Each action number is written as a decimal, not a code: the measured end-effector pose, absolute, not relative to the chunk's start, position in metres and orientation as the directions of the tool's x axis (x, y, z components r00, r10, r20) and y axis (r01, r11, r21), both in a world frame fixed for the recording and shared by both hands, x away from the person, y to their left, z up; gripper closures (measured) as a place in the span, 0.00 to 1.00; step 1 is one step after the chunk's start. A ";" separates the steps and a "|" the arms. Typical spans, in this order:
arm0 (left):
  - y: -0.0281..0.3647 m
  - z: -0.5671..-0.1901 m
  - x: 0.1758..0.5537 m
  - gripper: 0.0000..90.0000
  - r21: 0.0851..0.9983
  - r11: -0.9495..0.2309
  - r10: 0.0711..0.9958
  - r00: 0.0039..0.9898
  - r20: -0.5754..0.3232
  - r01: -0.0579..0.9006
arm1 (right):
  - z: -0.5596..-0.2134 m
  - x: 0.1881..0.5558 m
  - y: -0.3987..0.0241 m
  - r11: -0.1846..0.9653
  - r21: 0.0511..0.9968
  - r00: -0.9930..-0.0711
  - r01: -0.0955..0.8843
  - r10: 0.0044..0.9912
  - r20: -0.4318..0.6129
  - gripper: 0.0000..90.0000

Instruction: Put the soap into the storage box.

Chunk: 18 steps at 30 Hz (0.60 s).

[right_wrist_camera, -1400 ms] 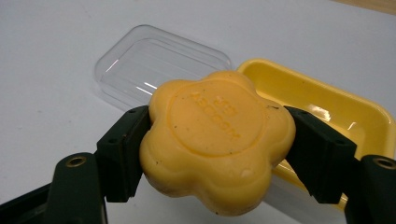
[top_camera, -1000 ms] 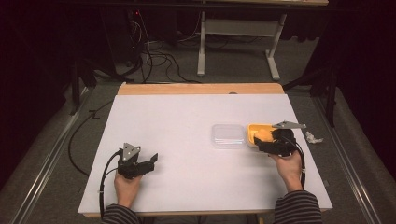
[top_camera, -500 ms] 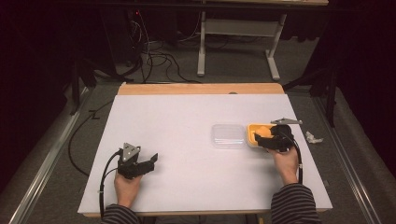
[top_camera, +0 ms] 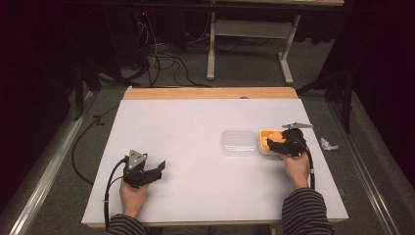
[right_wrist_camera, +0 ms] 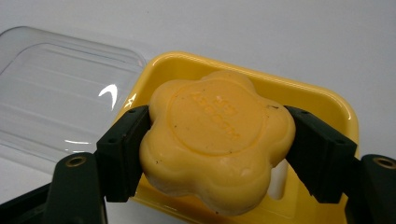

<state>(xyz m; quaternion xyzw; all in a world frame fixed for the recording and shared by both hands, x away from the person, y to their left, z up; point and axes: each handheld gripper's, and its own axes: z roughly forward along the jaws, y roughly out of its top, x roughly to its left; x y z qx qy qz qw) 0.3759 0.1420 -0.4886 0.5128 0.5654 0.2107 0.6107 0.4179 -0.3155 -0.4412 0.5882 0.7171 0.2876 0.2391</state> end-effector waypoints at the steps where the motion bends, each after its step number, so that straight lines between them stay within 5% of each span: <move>1: 0.142 -0.489 0.376 0.25 0.865 0.386 0.837 0.272 -0.475 0.322 | -0.442 0.419 -0.315 0.143 0.691 -0.192 0.708 0.981 -0.007 0.30; 18: 0.142 -0.489 0.376 0.25 0.865 0.386 0.836 0.273 -0.475 0.321 | -0.452 0.427 -0.317 0.124 0.673 -0.148 0.729 0.989 -0.022 0.30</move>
